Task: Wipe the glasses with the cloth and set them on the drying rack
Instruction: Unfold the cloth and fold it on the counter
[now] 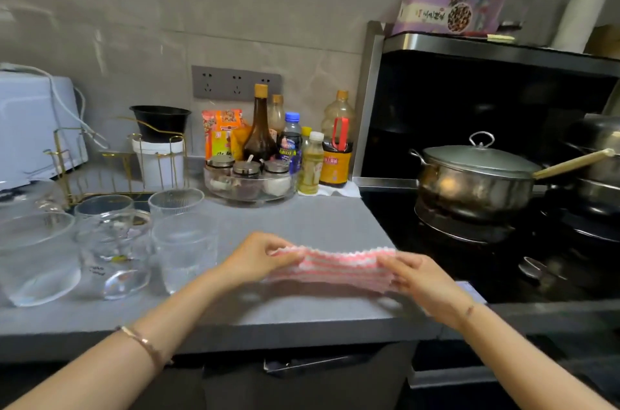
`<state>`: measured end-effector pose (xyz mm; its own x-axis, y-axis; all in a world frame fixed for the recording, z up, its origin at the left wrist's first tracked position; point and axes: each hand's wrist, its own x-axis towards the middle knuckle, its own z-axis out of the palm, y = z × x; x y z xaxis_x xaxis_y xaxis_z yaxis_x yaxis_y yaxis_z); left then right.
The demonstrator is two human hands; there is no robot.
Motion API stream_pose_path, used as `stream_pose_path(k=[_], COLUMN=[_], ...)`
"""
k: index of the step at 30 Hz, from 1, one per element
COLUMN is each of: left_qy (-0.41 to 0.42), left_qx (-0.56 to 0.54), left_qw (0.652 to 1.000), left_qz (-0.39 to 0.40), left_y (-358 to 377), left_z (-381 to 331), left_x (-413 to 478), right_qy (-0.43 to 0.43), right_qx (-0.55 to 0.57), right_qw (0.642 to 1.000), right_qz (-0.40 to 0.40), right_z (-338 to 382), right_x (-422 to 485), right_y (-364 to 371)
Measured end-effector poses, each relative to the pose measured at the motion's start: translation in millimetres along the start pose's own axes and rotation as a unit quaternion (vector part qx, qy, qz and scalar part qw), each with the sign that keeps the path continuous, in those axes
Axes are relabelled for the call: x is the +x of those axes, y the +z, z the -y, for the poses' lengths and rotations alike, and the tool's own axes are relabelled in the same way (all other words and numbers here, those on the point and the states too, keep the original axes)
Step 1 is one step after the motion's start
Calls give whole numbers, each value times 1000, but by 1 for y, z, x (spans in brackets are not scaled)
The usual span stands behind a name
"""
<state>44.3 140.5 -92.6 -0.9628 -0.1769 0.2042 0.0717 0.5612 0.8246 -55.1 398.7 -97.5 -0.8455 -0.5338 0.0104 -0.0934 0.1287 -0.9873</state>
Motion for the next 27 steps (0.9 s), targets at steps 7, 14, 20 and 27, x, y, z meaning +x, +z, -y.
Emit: stream_pose_path(k=[7,14,20,27], left_qy=[-7,-59,-40,50], left_qx=[3,-9,133,229], left_qw=[1000,994,984,971], left_qz=[17,-92,-109,-37], left_y=[21,23,18,29], left_z=[25,33,40,56], left_x=[-24,11,34,25], right_qy=[12,-12,-3,-163], right_qx=[-46,-125,-213,-336], right_qw=[999,988,969,917], right_qz=[5,-88,-127,-142], right_z=[-17,-19,-31,-27], right_x=[-22,34,71,41], right_y=[-3,7,15,42])
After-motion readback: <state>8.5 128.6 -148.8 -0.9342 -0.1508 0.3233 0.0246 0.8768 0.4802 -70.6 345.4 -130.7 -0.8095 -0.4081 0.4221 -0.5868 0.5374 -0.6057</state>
